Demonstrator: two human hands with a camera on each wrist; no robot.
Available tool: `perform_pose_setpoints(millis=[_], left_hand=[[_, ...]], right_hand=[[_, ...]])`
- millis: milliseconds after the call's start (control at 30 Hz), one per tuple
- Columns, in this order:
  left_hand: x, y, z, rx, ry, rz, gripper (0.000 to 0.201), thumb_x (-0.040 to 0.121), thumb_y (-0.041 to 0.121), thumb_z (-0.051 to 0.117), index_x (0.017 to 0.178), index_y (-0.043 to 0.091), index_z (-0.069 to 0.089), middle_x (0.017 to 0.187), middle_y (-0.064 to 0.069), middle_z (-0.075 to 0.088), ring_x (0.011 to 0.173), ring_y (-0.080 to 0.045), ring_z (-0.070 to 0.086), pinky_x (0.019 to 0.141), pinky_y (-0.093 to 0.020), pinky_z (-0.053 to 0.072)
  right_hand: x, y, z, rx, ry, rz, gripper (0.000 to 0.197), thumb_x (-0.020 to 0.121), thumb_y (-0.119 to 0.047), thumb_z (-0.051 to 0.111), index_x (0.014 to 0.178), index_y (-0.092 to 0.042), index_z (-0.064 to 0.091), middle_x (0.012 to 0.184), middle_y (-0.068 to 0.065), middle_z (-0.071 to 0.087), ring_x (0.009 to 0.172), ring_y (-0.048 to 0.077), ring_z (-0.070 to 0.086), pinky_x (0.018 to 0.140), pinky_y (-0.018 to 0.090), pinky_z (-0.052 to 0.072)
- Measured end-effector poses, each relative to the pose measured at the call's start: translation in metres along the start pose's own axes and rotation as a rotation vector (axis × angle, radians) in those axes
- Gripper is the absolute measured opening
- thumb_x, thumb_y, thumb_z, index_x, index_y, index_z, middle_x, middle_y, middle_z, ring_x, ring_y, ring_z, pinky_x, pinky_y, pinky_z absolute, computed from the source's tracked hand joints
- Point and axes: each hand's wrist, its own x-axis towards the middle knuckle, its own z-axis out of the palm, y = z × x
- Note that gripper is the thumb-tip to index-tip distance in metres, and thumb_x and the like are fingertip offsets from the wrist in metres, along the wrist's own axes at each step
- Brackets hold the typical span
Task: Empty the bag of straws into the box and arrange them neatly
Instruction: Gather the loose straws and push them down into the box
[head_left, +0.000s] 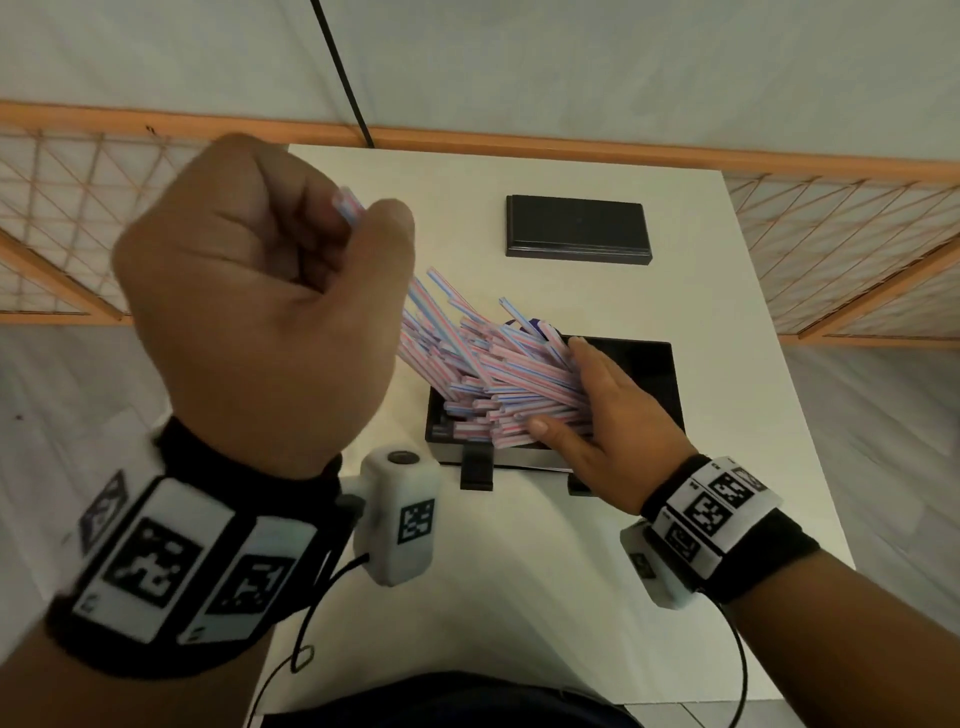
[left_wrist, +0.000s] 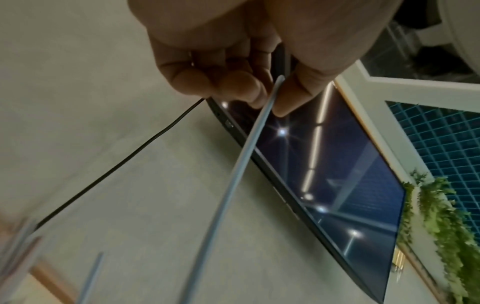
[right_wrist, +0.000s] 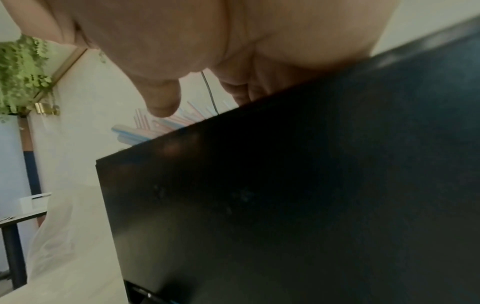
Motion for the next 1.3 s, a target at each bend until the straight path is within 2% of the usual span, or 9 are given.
perform_pose_setpoints(millis=[133,333,533,667,800,900,1033,1167,1300], left_hand=[[-0.001,0.005,0.008,-0.119,0.006,-0.068,0.021,0.090,0.024,0.069,0.079,0.031,0.053,0.071,-0.007,0.063,0.057,-0.031,0.057,0.055,-0.037,0.046],[-0.040,-0.022,0.043,-0.144,-0.066,-0.212,0.027,0.086,0.013,0.073,0.074,0.026,0.052,0.064,0.003,0.059,0.051,-0.006,0.049,0.055,-0.015,0.041],[-0.071,-0.051,0.055,0.029,-0.143,-0.246,0.024,0.084,0.030,0.076,0.073,0.028,0.055,0.060,0.011,0.061,0.051,-0.007,0.057,0.057,-0.026,0.049],[-0.077,-0.062,0.055,0.235,-0.303,-0.147,0.024,0.080,0.035,0.078,0.071,0.020,0.063,0.054,0.024,0.050,0.056,0.005,0.059,0.058,-0.004,0.040],[-0.074,-0.063,0.051,0.400,-0.360,0.048,0.035,0.079,0.048,0.079,0.088,0.014,0.074,0.080,0.002,0.069,0.069,-0.023,0.070,0.061,-0.032,0.057],[-0.064,-0.062,0.045,0.357,-0.174,0.077,0.044,0.085,0.044,0.077,0.102,0.005,0.068,0.098,-0.009,0.063,0.083,-0.024,0.062,0.070,-0.030,0.048],[-0.056,-0.070,0.038,0.138,-0.011,-0.194,0.052,0.086,0.044,0.068,0.118,0.005,0.052,0.114,-0.010,0.054,0.096,-0.019,0.051,0.084,-0.023,0.040],[-0.055,-0.086,0.047,-0.287,0.244,-0.819,0.047,0.074,0.059,0.067,0.104,0.026,0.051,0.110,0.002,0.053,0.100,-0.012,0.052,0.092,-0.030,0.041],[-0.070,-0.091,0.065,-0.504,0.114,-0.938,0.044,0.074,0.060,0.068,0.097,0.024,0.056,0.098,0.004,0.064,0.095,-0.013,0.061,0.087,-0.033,0.047]], right_hand=[[-0.005,0.002,-0.017,0.025,0.075,-0.008,0.081,0.086,-0.045,0.068,0.150,-0.011,0.031,0.147,0.002,0.044,0.131,0.014,0.041,0.099,0.013,0.025],[-0.015,0.027,-0.036,0.139,0.250,0.085,0.049,0.086,-0.019,0.065,0.133,-0.015,0.050,0.120,0.000,0.061,0.109,0.019,0.060,0.095,0.043,0.052],[-0.020,0.031,-0.032,0.140,0.259,0.041,0.029,0.084,-0.012,0.067,0.113,-0.016,0.061,0.102,-0.001,0.065,0.091,0.019,0.062,0.085,0.042,0.054],[-0.018,0.023,-0.020,0.071,0.211,-0.013,0.021,0.079,-0.019,0.074,0.097,-0.015,0.063,0.093,-0.001,0.063,0.079,0.017,0.060,0.074,0.033,0.053],[-0.009,0.013,-0.008,-0.037,0.094,-0.111,0.034,0.077,-0.047,0.066,0.078,-0.015,0.058,0.075,-0.003,0.057,0.069,0.019,0.053,0.064,0.032,0.048],[-0.001,0.010,-0.003,-0.135,-0.014,-0.097,0.047,0.076,-0.071,0.044,0.077,-0.024,0.051,0.072,-0.009,0.051,0.068,0.017,0.051,0.065,0.037,0.050],[0.002,0.012,-0.003,-0.182,-0.020,-0.091,0.047,0.074,-0.078,0.040,0.081,-0.032,0.046,0.076,-0.012,0.051,0.071,0.015,0.052,0.065,0.032,0.049],[-0.001,0.013,-0.003,-0.217,-0.050,-0.094,0.044,0.074,-0.078,0.041,0.078,-0.034,0.043,0.069,-0.014,0.053,0.065,0.012,0.051,0.061,0.028,0.045],[0.001,0.016,0.002,-0.182,-0.036,-0.153,0.051,0.077,-0.075,0.045,0.089,-0.026,0.053,0.081,-0.012,0.056,0.073,0.015,0.055,0.066,0.032,0.049]])
